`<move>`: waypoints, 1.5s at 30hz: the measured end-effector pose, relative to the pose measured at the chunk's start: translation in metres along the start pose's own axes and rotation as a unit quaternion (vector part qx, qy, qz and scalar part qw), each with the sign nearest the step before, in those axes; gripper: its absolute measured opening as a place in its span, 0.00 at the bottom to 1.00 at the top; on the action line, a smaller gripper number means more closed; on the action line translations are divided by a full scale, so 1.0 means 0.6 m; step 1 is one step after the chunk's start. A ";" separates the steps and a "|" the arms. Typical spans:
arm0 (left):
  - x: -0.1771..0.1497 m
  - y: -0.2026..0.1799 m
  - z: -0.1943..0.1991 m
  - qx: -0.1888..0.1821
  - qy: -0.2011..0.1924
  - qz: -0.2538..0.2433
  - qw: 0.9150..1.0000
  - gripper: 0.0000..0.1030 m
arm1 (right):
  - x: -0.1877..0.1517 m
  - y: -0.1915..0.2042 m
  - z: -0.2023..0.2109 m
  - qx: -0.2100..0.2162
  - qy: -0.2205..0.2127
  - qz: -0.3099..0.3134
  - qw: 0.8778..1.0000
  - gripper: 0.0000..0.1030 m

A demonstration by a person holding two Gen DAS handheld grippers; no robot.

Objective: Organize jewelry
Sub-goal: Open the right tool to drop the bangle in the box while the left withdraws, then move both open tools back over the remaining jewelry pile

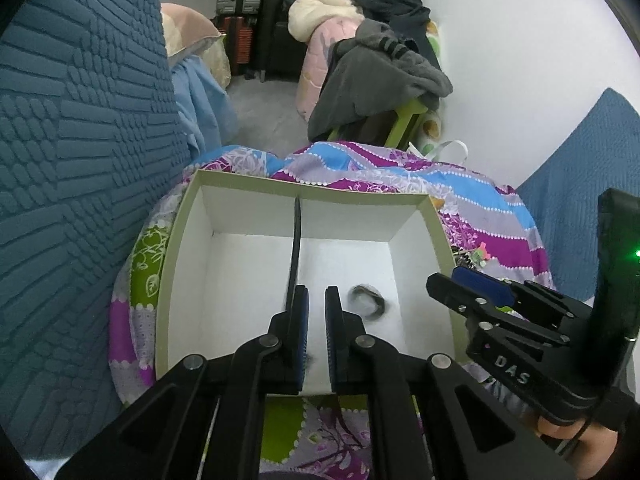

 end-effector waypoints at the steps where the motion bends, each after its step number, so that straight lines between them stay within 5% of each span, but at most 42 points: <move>1: -0.001 -0.003 0.005 -0.007 0.001 0.002 1.000 0.08 | 0.001 0.001 0.009 0.001 -0.004 0.002 1.000 0.28; 4: -0.002 -0.010 0.029 -0.002 -0.009 0.012 1.000 0.08 | 0.006 0.005 0.043 0.006 -0.022 0.010 1.000 0.28; 6: -0.003 -0.019 0.047 0.003 -0.016 0.009 1.000 0.18 | 0.007 0.005 0.066 0.007 -0.033 0.014 0.999 0.29; 8: -0.004 -0.032 0.072 0.008 -0.032 0.002 0.999 0.38 | 0.009 0.003 0.093 0.008 -0.047 0.018 0.999 0.30; 10: -0.006 -0.045 0.101 0.015 -0.052 0.000 0.999 0.45 | 0.009 0.002 0.125 0.010 -0.064 0.023 0.998 0.31; 28: -0.031 -0.177 0.291 0.016 -0.144 -0.016 0.989 0.45 | -0.008 -0.032 0.353 0.019 -0.180 0.042 0.983 0.33; 45: -0.055 -0.273 0.317 -0.003 -0.176 -0.030 0.984 0.45 | -0.059 -0.106 0.430 -0.007 -0.220 0.029 0.975 0.33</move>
Point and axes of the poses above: each gripper's, at about its wrist camera, not at the fingertips, and z roughly against the way its jaws point, y to its left, x to its top, the point moved 9 cm from there along -z, roughly the way its jaws point, and after that the axes turned 15 degrees about y, right-handed, at the moved point
